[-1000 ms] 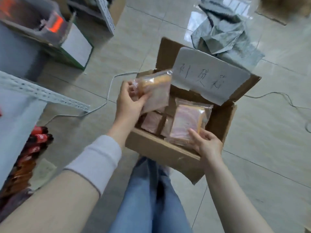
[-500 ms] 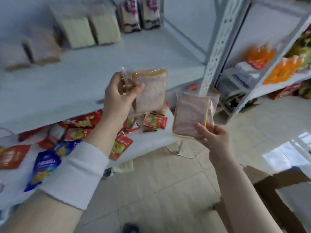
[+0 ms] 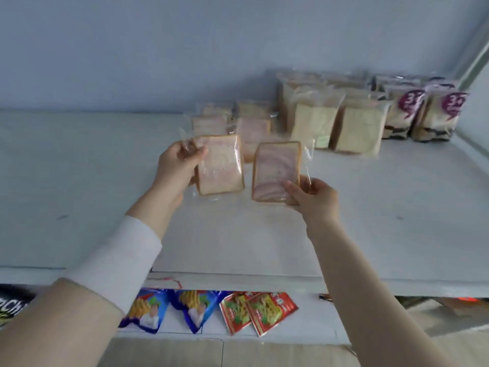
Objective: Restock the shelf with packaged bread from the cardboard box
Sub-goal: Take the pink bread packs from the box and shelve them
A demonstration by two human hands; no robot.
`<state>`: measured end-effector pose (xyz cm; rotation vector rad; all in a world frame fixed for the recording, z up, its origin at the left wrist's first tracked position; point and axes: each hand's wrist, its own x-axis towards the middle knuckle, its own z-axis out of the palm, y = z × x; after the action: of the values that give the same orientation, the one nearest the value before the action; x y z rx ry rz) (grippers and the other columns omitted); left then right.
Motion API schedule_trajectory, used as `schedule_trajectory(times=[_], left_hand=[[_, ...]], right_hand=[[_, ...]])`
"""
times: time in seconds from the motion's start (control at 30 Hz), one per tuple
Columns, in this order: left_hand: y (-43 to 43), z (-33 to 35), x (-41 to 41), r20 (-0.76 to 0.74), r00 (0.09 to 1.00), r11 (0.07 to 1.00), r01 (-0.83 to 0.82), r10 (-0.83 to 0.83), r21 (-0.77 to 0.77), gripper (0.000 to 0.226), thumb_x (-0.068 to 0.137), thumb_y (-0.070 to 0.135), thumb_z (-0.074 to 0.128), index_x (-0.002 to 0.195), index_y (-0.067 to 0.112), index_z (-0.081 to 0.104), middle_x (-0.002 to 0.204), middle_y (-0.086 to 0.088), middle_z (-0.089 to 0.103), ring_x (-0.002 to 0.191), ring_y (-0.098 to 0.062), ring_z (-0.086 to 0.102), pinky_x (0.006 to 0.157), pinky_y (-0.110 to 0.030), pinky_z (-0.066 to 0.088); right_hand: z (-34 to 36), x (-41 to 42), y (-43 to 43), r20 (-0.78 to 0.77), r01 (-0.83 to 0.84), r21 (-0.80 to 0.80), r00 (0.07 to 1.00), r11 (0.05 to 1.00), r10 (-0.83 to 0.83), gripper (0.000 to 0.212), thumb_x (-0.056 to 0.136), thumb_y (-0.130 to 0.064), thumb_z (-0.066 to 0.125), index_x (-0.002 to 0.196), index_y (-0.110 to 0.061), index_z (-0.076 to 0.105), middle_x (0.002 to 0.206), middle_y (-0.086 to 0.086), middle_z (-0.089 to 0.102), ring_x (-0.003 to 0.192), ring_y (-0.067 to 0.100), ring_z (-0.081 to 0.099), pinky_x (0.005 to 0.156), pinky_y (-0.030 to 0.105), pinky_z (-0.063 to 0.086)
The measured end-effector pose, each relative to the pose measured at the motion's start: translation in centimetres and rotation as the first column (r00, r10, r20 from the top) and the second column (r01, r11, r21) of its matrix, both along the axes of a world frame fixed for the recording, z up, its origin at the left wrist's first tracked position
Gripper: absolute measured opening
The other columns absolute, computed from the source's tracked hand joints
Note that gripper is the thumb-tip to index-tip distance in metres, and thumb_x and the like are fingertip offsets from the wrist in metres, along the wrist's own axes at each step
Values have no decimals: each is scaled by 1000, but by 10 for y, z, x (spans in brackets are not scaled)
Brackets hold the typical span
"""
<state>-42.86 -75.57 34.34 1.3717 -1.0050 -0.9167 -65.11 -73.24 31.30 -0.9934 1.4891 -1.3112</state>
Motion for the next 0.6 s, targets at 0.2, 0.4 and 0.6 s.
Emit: schedule_trajectory(times=[0.2,0.4,0.6], left_hand=[[-69,-19,19,309,940,988,-153,146,-2,26,84,23,65,105,9,60,95,-4,60,86,-20,55,78,-32,43],[-85,-24,16,515,832,973,-227,207,-25,42,82,27,67,114,3,54,110,-13,62,88,-22,57,78,-22,39],[-67,-8,18,544,826,982,-190,152,14,66,84,32,63,134,2,34,130,-18,49,119,-32,48,101,-35,36]], right_hand=[[-18,32,-73,-169,53,-16,984,998,-55,31,75,-29,74,96,-9,67,88,3,61,86,19,58,79,29,47],[-19,37,-80,-456,124,-50,880,991,-133,53,77,-42,69,120,-16,51,103,0,63,109,27,50,95,41,41],[-5,31,-51,-605,116,-24,789,993,-107,59,83,-43,61,129,-13,40,128,2,55,121,25,37,96,34,33]])
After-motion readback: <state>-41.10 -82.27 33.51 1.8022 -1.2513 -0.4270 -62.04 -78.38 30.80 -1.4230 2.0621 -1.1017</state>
